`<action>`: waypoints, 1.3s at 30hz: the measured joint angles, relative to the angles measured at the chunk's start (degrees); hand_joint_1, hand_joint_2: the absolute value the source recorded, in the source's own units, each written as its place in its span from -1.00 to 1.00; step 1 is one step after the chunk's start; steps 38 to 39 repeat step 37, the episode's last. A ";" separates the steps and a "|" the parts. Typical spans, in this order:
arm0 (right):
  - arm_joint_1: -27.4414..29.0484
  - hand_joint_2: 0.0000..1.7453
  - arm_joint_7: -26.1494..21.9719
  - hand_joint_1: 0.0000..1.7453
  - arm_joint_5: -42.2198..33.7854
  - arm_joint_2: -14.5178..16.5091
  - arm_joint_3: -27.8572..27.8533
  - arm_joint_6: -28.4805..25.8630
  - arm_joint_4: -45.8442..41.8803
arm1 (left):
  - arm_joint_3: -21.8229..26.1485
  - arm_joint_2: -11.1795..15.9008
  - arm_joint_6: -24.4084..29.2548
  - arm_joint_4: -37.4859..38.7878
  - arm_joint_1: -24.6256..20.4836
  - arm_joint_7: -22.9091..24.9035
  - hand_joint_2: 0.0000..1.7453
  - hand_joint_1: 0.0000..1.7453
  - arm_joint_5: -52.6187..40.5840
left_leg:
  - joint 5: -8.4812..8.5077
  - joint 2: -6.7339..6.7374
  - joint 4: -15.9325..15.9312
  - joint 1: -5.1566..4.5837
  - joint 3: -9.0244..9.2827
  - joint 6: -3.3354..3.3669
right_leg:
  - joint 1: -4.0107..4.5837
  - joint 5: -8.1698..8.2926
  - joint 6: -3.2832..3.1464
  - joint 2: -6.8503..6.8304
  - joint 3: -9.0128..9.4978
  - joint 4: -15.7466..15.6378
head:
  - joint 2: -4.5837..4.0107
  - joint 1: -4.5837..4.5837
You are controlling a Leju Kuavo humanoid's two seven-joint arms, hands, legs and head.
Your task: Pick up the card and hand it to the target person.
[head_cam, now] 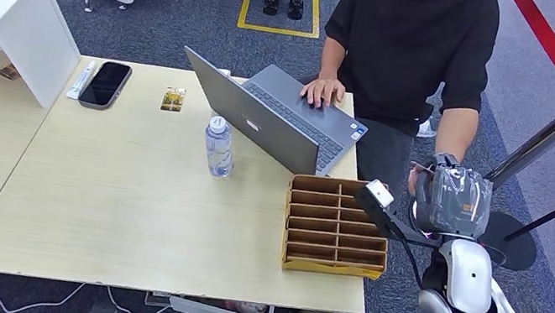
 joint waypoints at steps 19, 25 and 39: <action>-0.02 1.00 0.28 -0.67 4.34 -0.94 0.14 4.96 3.19 | 0.00 -0.32 -0.25 0.00 -0.03 0.28 -1.00 -1.00 -0.80 | 0.00 0.00 0.00 0.00 -0.01 0.00 | 0.00 0.00 0.00 0.00 -0.01 0.00 | 0.00 0.00; -0.04 -0.50 1.26 -1.00 5.39 -1.73 0.52 11.93 4.22 | -0.01 -0.32 -0.49 0.00 -0.07 0.48 -1.00 -1.00 -1.63 | 0.00 0.00 0.00 0.00 -0.01 0.00 | 0.00 0.00 0.00 0.00 -0.01 0.00 | 0.00 0.01; 2.04 -1.00 3.44 -1.00 -0.23 -1.51 -2.25 -8.07 4.46 | -0.02 -0.32 -0.22 0.00 -0.02 0.50 -1.00 -1.00 -2.23 | 0.00 -0.01 0.00 0.00 -0.01 0.00 | 0.00 0.00 0.00 -0.01 0.00 0.00 | 0.00 0.00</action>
